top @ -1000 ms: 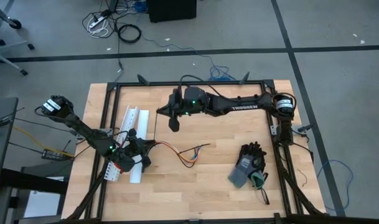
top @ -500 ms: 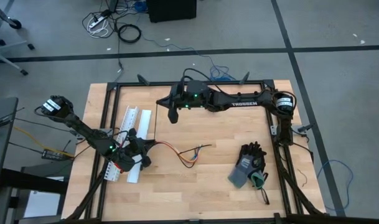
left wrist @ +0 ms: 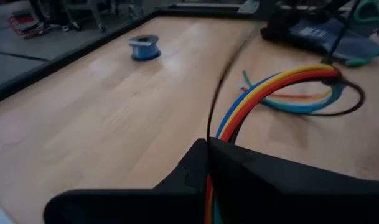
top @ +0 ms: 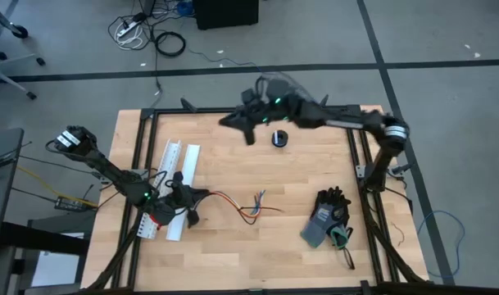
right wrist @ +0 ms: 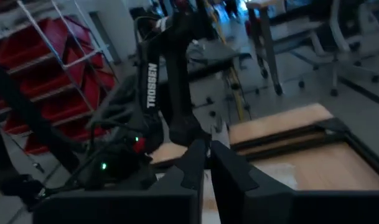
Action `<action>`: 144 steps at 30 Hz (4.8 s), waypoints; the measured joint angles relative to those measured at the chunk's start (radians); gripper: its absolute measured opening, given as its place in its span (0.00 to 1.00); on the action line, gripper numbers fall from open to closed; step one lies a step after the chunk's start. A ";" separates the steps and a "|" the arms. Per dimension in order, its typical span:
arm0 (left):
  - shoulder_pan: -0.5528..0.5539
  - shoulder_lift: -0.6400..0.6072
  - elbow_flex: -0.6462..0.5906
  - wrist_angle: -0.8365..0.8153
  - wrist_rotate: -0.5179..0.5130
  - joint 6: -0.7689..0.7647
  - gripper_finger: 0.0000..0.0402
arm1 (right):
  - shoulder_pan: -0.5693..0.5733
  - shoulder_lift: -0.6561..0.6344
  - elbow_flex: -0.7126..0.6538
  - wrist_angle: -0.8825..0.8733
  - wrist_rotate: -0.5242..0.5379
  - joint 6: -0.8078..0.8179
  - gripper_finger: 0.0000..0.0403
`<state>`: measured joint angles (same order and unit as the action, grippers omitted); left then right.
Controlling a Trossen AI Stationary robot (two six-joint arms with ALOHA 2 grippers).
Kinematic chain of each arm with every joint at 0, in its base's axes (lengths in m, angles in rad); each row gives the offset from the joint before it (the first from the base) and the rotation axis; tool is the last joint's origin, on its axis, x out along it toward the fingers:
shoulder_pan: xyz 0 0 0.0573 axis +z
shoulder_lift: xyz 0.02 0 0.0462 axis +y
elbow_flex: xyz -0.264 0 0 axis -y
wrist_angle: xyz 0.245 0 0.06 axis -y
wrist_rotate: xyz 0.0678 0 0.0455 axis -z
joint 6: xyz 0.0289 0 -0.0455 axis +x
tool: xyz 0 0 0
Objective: Ziptie cables
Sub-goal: Wrap the cables together using a ziptie
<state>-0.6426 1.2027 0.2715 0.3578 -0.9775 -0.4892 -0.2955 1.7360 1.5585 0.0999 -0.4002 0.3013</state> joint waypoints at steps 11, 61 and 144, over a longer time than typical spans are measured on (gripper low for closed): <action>0.000 -0.090 0.344 -0.235 0.007 0.325 0.00 | 0.065 -0.207 -0.003 -0.548 0.090 -0.121 0.11; -0.106 -0.050 1.295 -1.706 0.584 -0.492 0.00 | 0.055 0.778 0.738 -0.351 -0.176 -0.856 0.29; 0.790 0.832 1.269 -1.306 1.296 0.745 0.24 | -0.537 -0.585 -0.337 -0.745 0.030 -0.582 0.28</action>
<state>0.1471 2.0343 1.5406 -0.9478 0.3183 0.2558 -0.8330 1.1507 1.2217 -0.6456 -0.3706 -0.2803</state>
